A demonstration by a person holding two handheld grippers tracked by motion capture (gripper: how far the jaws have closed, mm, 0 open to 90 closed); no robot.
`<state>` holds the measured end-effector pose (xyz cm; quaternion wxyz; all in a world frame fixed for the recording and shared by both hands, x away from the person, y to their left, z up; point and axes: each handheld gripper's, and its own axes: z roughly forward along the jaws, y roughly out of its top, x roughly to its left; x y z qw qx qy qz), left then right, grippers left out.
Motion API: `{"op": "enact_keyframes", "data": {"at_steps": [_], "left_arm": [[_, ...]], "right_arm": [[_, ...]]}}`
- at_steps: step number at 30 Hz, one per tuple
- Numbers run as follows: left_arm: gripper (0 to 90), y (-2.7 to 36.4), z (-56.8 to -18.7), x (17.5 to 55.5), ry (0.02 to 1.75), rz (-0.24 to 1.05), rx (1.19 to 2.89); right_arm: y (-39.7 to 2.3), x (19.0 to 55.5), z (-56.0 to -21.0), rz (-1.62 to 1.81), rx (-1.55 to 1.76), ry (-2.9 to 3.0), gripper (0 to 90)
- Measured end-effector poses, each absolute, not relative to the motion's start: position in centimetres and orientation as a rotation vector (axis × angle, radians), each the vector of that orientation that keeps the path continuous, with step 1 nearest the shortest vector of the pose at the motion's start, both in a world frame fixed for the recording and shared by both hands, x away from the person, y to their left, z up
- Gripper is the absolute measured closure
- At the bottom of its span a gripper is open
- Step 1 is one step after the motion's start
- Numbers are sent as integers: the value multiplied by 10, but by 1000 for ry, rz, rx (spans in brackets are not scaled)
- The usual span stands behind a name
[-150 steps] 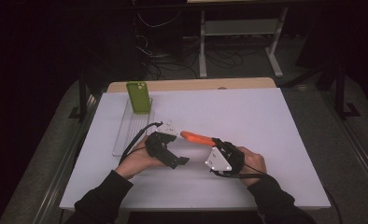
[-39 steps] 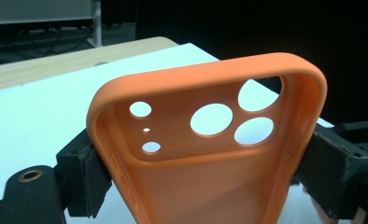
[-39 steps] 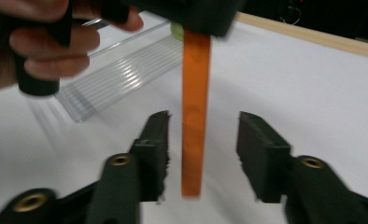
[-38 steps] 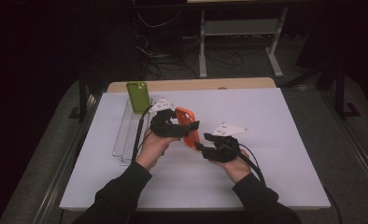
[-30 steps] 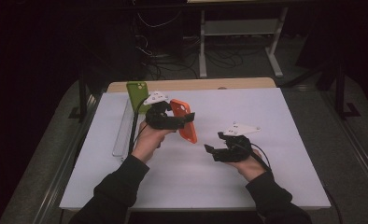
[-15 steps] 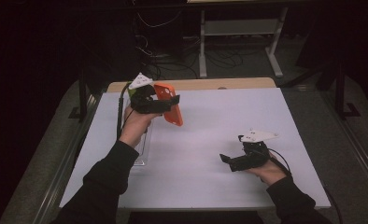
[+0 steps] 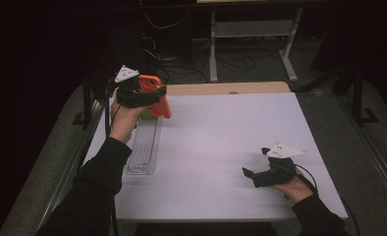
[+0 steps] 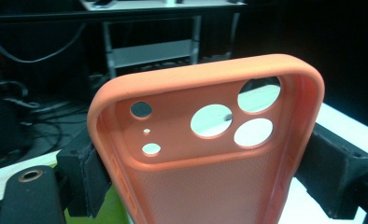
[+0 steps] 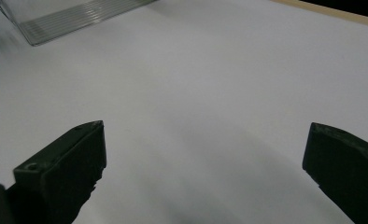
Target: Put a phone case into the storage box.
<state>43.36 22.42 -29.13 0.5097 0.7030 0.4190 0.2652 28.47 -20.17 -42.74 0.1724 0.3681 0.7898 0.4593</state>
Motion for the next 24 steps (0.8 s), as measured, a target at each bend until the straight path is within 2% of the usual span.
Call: {"op": "enact_keyframes", "data": {"at_steps": [15, 24], "left_arm": [[140, 236, -322, 457, 1206, 901, 1685], [139, 239, -352, 473, 1317, 936, 1683]], "right_arm": [[-202, 285, -429, 1289, 1059, 2249, 0], [-202, 285, -429, 1293, 1048, 2248, 0]]}}
